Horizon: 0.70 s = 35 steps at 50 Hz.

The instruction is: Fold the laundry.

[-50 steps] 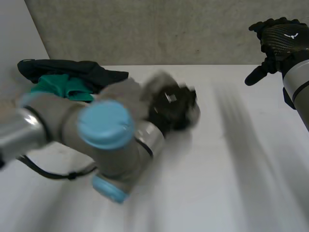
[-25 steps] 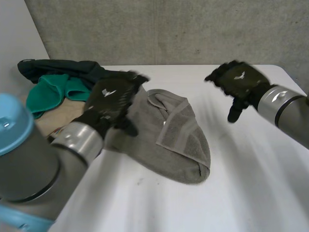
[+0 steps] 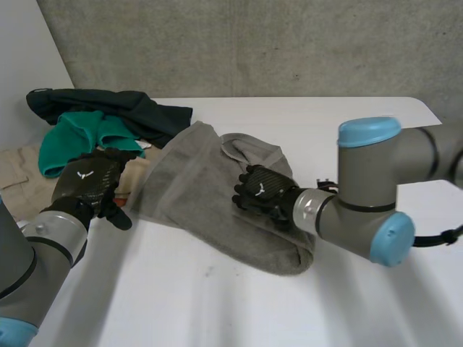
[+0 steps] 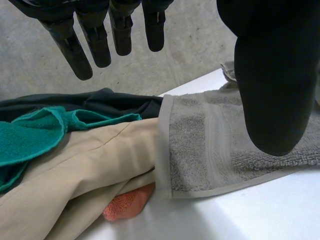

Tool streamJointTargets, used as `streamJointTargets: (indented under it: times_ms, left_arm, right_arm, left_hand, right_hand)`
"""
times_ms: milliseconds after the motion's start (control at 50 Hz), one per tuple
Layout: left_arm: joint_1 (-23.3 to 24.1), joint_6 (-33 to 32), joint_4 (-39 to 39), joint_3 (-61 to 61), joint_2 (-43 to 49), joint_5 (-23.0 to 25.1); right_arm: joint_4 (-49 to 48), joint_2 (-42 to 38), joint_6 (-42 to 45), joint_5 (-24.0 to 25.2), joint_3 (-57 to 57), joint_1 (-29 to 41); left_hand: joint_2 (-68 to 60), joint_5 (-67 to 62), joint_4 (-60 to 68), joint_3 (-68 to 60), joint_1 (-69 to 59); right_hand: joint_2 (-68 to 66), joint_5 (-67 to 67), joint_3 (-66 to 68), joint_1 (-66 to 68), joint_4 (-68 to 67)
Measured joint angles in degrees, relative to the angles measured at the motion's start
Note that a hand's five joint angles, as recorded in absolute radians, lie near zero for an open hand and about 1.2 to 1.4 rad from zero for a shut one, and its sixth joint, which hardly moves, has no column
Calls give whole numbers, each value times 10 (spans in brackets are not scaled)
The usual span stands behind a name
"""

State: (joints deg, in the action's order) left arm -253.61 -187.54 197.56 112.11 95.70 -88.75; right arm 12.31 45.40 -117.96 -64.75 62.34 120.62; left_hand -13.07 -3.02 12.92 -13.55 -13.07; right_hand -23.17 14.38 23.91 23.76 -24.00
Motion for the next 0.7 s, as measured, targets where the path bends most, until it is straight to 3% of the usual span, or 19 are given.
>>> streamJointTargets:
  times_ms: [60, 120, 160, 220, 320, 480, 620, 700]
  left_arm:
    - [3, 0, 0, 2, -2, 0]
    - [5, 1, 0, 3, -4, 0]
    - [6, 1, 0, 4, -5, 0]
    - [7, 1, 0, 4, -5, 0]
    - [7, 1, 1, 1, -6, 1]
    - [9, 2, 2, -4, -1, 8]
    - [19, 4, 2, -9, 25, 26]
    - [35, 6, 1, -19, 63, 33]
  right_arm:
    - [0, -27, 13, -22, -25, 8]
    - [0, -46, 28, -43, -42, 12]
    - [1, -58, 47, -62, -56, 15]
    - [0, -59, 58, -73, -65, 16]
    - [-16, -9, 8, -72, -61, 20]
    - [-80, 170, -178, -66, 6, 18]
    - [-103, 258, -256, -123, 24, 15]
    - [-104, 310, -300, -181, 25, 16]
  left_hand:
    - [0, 0, 0, 0, 0]
    - [0, 0, 0, 0, 0]
    - [0, 0, 0, 0, 0]
    - [0, 0, 0, 0, 0]
    - [0, 0, 0, 0, 0]
    - [0, 0, 0, 0, 0]
    - [0, 0, 0, 0, 0]
    - [0, 0, 0, 0, 0]
  right_hand:
    - [-6, 6, 6, 8, -7]
    - [-101, 86, 94, 96, -93]
    - [-325, 284, 300, 303, -299]
    - [-434, 406, 421, 398, -420]
    - [-440, 414, 437, 398, -443]
    - [-440, 415, 437, 398, -443]
    - [-440, 415, 437, 398, -443]
    - [-440, 414, 440, 398, -443]
